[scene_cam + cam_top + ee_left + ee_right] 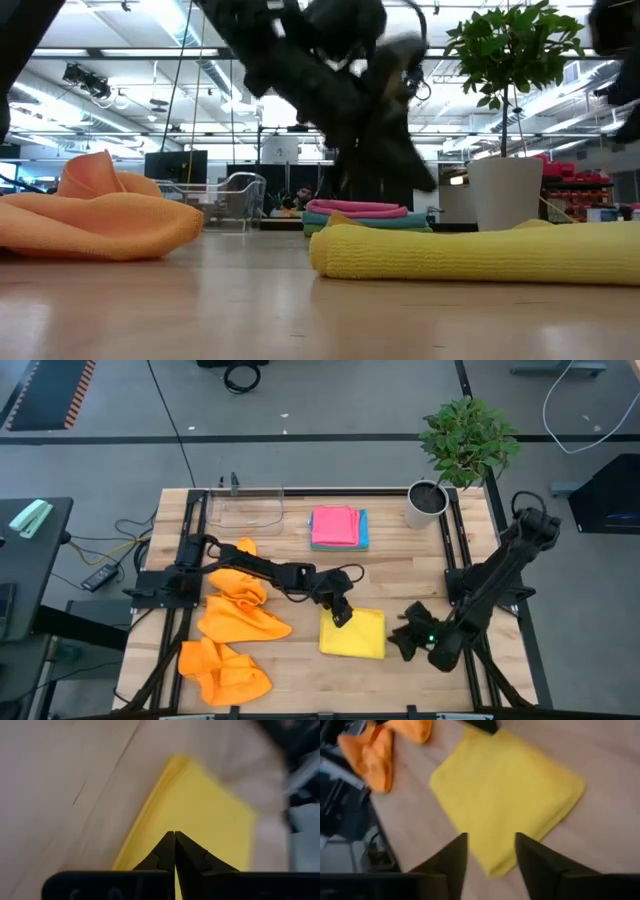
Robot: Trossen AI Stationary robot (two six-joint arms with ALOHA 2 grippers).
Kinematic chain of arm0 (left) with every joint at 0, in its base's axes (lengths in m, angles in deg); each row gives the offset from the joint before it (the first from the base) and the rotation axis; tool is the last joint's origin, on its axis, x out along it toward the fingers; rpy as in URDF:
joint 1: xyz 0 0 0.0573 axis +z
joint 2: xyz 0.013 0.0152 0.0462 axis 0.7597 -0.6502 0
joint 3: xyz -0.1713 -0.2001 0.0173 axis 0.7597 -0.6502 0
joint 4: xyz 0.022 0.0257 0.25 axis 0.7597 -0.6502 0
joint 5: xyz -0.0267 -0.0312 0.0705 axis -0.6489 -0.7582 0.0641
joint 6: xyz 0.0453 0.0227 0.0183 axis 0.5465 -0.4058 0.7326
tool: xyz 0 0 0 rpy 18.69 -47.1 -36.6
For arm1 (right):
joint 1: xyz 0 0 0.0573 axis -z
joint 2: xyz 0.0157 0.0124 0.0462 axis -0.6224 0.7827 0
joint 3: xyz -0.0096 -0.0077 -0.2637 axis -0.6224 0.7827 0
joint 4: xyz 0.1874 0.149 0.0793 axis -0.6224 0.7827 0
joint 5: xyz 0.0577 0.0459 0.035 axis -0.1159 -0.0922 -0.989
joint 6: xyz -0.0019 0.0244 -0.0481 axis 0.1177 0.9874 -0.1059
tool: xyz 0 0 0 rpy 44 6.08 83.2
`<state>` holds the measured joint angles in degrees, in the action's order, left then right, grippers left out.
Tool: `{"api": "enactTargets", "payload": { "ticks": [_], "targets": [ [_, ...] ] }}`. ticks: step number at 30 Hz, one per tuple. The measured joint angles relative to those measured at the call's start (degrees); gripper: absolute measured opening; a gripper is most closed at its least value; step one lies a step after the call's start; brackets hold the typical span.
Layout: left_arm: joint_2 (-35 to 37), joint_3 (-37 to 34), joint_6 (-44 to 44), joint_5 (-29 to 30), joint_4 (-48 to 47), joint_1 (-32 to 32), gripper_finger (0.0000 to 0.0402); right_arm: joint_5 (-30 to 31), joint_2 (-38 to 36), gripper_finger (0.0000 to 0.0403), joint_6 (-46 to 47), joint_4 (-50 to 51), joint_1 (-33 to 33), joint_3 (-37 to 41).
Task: Fold microfiber towels
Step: Fold the yellow towel
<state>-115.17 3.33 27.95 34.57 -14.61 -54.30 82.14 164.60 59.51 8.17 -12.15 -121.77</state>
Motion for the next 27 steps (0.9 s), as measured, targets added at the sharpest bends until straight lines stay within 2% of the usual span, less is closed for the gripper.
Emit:
{"api": "enactTargets", "payload": {
  "ticks": [2, 5, 6, 11, 15, 18, 27],
  "targets": [
    [1.9, 0.1, 1.1, 0.1, -0.6, 0.0, 0.0008, 0.0, -1.1, 0.0128, -1.8, 0.7, 1.9, 0.8],
    [3.4, 0.1, 0.4, 0.1, -1.3, -1.0, 0.0007, -3.1, -0.8, 0.0034, -4.9, 0.2, 5.3, 2.7],
    [3.7, 0.1, -0.4, 0.2, -1.6, -1.9, 0.0008, -3.9, -0.3, 0.0018, -6.6, -1.4, 6.4, 3.1],
    [3.4, 0.1, -0.4, 0.6, -6.7, -9.4, 0.0017, -6.9, 2.2, 0.0007, -13.5, -12.2, 10.6, 6.2],
    [3.4, 0.0, -0.4, 7.2, -13.7, -13.7, 0.0008, -9.0, 4.4, 0.0005, -14.4, -13.9, 13.7, 8.2],
    [3.4, 0.0, -0.4, 9.8, -16.3, -14.8, 0.0007, -10.5, 6.0, 0.0004, -14.7, -15.2, 15.6, 9.6],
    [0.3, 0.1, -2.2, 11.2, -17.0, -14.8, 0.0027, -11.7, 6.8, 0.0003, -17.1, -16.7, 18.5, 10.8]
  ]
}}
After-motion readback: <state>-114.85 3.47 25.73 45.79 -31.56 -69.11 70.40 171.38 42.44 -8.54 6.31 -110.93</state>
